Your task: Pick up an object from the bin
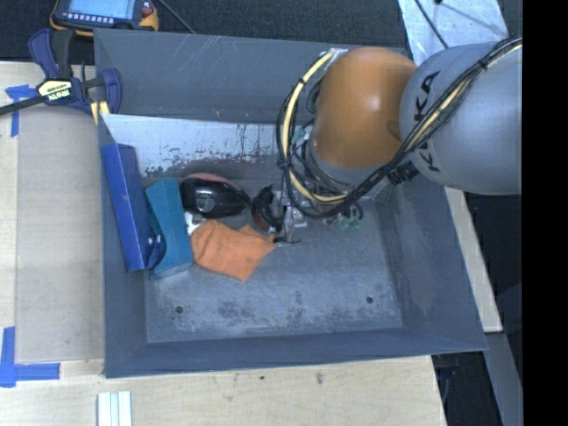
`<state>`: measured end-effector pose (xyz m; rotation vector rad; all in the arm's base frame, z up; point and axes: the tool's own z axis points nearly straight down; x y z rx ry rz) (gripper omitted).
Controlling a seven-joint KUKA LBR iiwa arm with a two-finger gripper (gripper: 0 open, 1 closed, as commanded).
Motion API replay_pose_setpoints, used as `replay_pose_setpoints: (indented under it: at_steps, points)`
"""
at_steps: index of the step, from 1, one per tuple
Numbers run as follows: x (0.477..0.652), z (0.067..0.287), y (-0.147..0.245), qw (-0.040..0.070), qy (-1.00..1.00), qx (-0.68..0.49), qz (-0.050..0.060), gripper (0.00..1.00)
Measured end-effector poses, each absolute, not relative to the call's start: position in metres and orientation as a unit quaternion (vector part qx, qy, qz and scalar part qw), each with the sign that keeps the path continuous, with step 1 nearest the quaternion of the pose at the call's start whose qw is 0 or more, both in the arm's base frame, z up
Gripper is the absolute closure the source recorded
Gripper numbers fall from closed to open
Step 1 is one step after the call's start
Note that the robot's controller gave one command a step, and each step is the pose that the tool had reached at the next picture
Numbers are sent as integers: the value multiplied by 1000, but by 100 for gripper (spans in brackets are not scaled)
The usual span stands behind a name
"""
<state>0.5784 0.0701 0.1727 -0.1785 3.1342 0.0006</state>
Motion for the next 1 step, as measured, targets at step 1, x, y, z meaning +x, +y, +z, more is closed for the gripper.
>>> replay_pose_setpoints:
  at_steps: [1]
  points:
    - [581,200,61,-1,998,-61,0,100]
